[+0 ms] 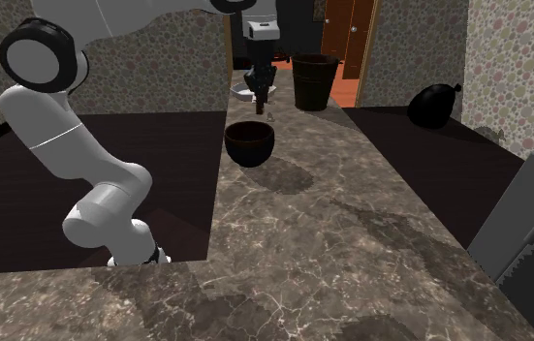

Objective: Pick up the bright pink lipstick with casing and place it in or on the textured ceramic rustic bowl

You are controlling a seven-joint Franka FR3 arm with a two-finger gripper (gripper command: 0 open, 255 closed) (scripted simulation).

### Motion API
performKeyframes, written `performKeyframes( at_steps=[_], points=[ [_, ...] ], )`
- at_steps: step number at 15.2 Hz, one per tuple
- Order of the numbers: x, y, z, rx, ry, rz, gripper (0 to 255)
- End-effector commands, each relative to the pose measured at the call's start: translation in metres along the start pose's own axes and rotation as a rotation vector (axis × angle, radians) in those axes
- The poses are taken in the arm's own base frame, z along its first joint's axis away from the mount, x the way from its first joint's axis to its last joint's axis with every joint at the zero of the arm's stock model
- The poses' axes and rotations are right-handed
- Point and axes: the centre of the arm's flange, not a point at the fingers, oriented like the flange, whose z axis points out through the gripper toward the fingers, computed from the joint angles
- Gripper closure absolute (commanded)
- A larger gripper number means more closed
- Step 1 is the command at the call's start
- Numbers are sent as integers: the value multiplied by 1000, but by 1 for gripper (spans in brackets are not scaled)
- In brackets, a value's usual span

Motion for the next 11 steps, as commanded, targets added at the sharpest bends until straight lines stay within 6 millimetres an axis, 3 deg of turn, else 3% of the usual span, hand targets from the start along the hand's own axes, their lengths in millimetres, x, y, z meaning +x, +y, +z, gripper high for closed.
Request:
performKeyframes(
  at_steps=[1, 4, 11],
  points=[
    [-24, -6, -1, 0, 0, 1, 255],
    [-54, -13, -2, 0, 0, 1, 255],
    [-55, -13, 35, 0, 0, 1, 255]
  ],
)
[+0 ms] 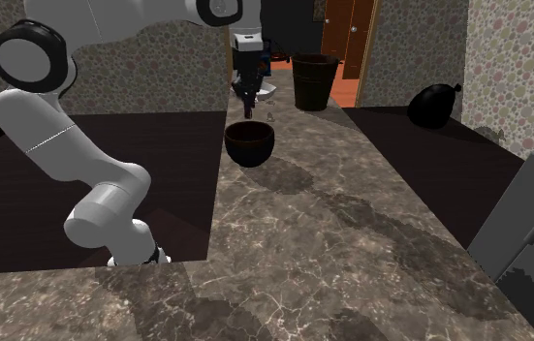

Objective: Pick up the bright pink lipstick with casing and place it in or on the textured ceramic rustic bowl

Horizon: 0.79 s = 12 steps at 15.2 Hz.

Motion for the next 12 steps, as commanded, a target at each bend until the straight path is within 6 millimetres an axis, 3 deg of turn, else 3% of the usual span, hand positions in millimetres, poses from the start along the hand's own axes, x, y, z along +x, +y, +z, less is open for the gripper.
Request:
performKeyframes(
  at_steps=[1, 8, 12],
  points=[
    [1, -1, 10, 0, 0, 0, 255],
    [0, -1, 47, 0, 0, 0, 255],
    [0, -1, 47, 0, 0, 0, 255]
  ],
)
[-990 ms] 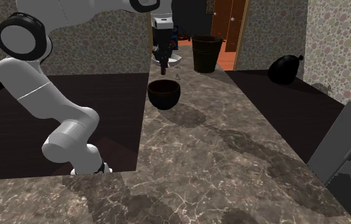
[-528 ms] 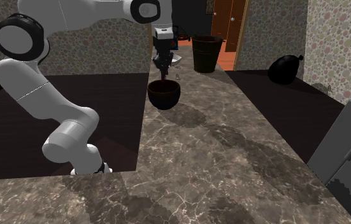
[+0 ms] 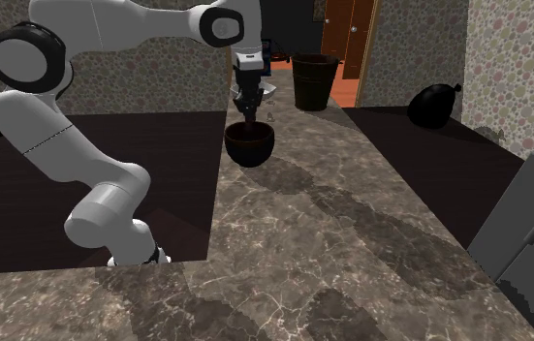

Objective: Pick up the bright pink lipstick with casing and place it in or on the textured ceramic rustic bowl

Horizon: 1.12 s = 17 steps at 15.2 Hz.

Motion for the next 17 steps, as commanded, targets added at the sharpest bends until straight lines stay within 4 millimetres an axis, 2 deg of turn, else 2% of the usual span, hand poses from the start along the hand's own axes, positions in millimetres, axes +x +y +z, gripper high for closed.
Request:
performKeyframes(
  at_steps=[1, 3, 4, 9, 13, 17],
  points=[
    [0, 0, 0, 0, 0, 0, 255],
    [0, 0, 0, 0, 0, 0, 255],
    [0, 0, 0, 0, 0, 0, 0],
    [0, 0, 0, 0, 0, 0, 0],
    [0, 0, -50, 0, 0, 0, 0],
    [0, 0, -50, 0, 0, 0, 0]
  ],
)
